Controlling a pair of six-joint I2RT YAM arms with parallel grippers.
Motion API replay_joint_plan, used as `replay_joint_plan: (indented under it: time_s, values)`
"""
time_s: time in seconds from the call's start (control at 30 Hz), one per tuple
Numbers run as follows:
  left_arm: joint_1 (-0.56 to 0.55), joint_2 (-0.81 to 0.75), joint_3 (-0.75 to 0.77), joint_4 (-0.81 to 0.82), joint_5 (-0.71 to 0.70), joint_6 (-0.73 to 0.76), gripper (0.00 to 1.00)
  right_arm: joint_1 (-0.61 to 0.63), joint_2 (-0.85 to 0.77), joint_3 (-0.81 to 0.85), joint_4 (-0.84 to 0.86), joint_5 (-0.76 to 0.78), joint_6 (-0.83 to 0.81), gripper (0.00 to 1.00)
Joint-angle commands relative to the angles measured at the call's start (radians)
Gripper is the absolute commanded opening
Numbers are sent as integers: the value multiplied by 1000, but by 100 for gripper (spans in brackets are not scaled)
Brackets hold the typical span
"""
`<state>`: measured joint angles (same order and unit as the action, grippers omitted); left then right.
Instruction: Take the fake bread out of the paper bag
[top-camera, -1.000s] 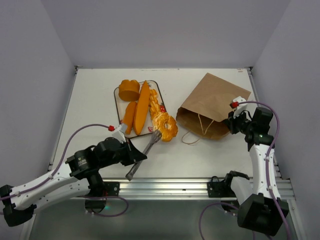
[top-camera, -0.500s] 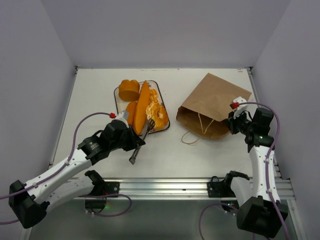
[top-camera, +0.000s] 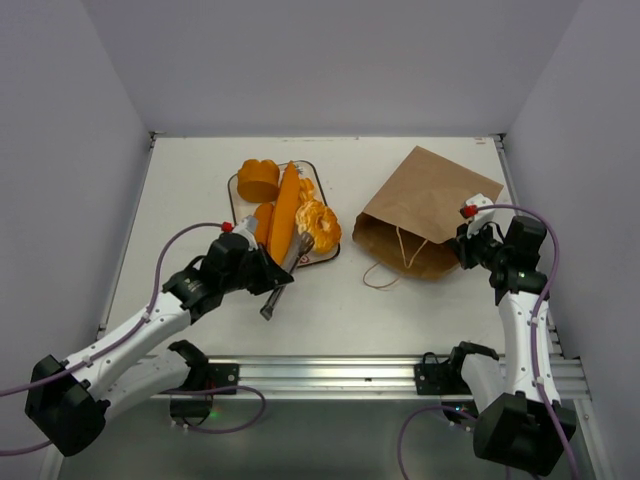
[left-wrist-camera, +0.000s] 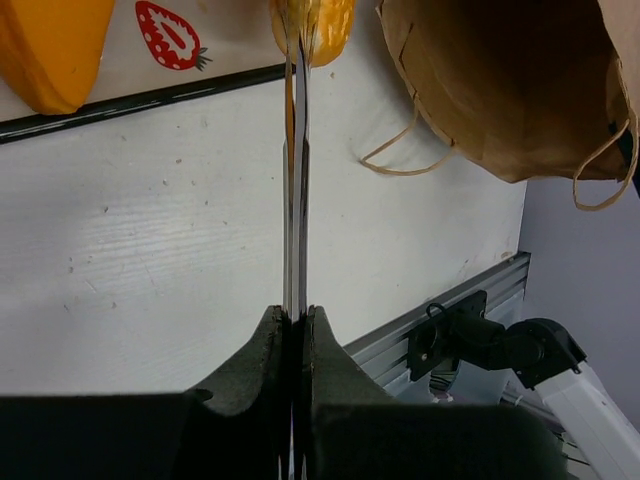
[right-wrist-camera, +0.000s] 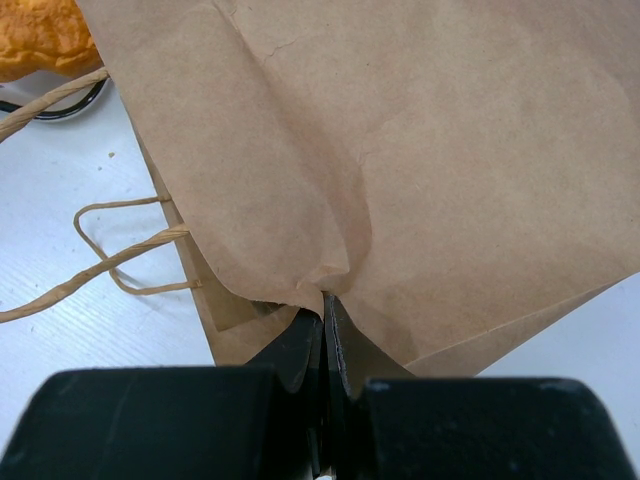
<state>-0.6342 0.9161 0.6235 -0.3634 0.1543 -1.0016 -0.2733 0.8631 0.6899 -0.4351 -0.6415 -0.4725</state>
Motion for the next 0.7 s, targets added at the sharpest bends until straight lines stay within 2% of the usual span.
replay_joint_plan:
  time_s: [0.0, 0.17, 0.67]
  values:
    - [33, 6, -18, 124, 86, 26, 0, -1, -13, -7, 25, 0, 0, 0]
    - [39, 27, -31, 149, 145, 27, 0, -1, -13, -6, 25, 2, -2, 0]
    - [51, -20, -110, 136, 159, -32, 0, -1, -19, -9, 24, -1, 0, 0]
